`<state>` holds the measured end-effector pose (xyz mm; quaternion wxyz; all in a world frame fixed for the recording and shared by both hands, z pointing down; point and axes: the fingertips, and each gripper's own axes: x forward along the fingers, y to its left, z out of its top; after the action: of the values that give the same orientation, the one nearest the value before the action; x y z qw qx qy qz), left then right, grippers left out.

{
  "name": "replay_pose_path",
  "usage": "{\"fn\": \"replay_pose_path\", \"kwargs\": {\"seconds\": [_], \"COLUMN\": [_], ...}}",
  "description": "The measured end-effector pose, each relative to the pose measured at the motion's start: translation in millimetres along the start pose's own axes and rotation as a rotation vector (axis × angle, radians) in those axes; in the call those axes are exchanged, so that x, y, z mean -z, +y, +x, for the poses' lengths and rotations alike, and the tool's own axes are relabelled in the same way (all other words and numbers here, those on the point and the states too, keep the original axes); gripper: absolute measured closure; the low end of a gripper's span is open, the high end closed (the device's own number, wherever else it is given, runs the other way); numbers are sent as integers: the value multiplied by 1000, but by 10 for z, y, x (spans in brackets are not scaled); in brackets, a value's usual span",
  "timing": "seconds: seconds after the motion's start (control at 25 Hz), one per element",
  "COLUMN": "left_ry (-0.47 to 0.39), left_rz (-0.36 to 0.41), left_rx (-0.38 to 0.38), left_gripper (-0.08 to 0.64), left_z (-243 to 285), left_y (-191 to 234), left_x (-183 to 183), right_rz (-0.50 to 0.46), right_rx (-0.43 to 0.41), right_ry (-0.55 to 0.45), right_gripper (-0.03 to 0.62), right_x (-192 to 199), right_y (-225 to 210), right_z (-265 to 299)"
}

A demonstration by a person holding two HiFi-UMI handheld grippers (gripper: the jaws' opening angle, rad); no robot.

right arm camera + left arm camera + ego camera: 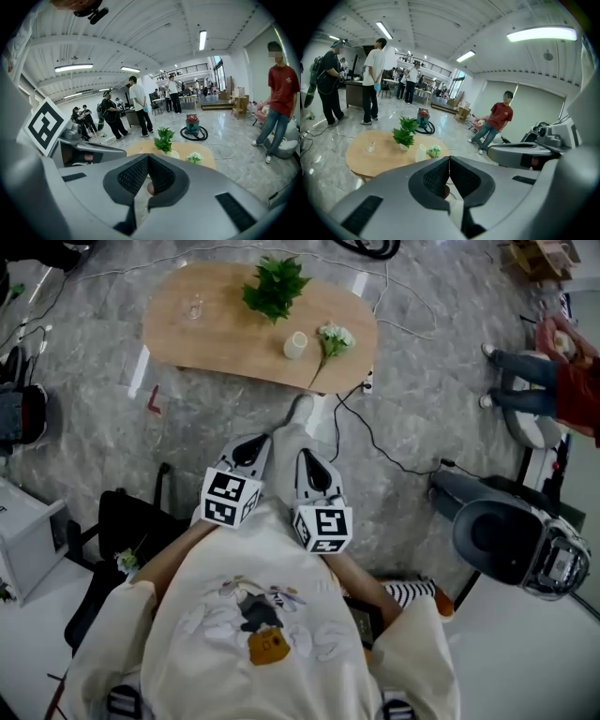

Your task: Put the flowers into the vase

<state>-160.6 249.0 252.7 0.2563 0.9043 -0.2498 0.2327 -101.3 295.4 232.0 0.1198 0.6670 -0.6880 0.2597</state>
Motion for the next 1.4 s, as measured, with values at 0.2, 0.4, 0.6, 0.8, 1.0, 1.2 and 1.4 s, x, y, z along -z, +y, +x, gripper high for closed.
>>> {"fn": "replay_pose_path", "kwargs": {"seconds": [0.2, 0.4, 0.6, 0.8, 1.0, 1.2, 1.4], "left_ry": [4, -1, 31, 49, 112, 145, 171], "left_rz": [18, 57, 102, 69, 42, 9, -41], "left_rx": [-51, -77, -102, -141, -138, -152, -161], "left_gripper": [551, 551, 551, 551, 551, 551, 551], "left_z": [475, 973, 1446, 1639, 1759, 1904, 2056], "left_y": [184, 80, 60, 131, 200, 350, 446], "left_x": [-470, -929, -1225, -1378, -1382, -1283, -1139], "right_rz": [33, 70, 140, 259, 279, 280, 271], "right_rx": [-32, -98, -126, -140, -125, -134, -104], "right_ry": [3, 41, 71, 139, 207, 269, 333], "right_gripper": [589, 589, 589, 589, 588, 588, 586], "right_x": [-370, -668, -877, -854, -752, -519, -283], "right_y": [-511, -1007, -1512, -1777, -1854, -1926, -2093], "right_z": [531, 891, 1274, 1504, 1642, 1872, 2134]}}
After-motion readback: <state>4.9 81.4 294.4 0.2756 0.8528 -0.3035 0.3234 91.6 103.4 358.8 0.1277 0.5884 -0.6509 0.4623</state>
